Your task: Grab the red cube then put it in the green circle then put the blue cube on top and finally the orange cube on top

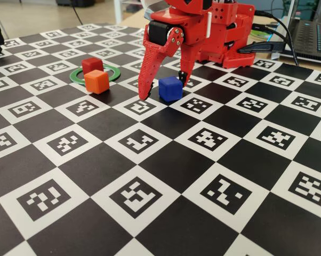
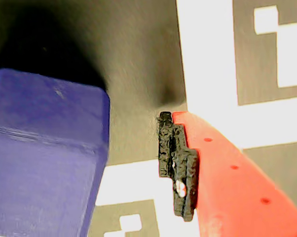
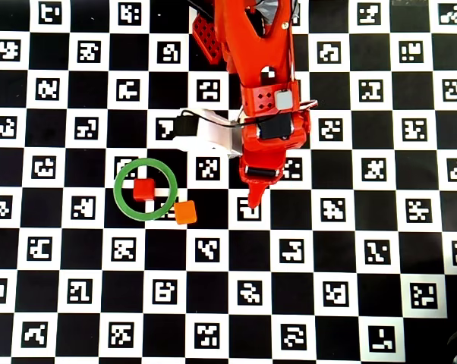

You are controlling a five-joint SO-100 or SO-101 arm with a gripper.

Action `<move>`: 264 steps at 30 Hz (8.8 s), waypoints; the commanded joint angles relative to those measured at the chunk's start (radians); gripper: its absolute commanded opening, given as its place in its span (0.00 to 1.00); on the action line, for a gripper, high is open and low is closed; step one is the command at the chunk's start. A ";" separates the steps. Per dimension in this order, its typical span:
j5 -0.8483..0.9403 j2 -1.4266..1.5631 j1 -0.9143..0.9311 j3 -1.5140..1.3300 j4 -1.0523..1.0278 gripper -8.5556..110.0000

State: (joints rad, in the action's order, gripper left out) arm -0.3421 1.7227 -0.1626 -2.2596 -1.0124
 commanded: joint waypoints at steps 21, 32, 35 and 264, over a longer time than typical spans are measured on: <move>-0.293 -0.003 -0.021 0.044 0.025 0.46; -0.287 -0.005 -0.017 0.049 0.058 0.42; -0.278 -0.005 -0.015 0.049 0.061 0.39; 0.807 -0.356 0.489 0.479 0.060 0.49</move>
State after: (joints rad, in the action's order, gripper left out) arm 0.4617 1.3330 0.3191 -1.7856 -0.9664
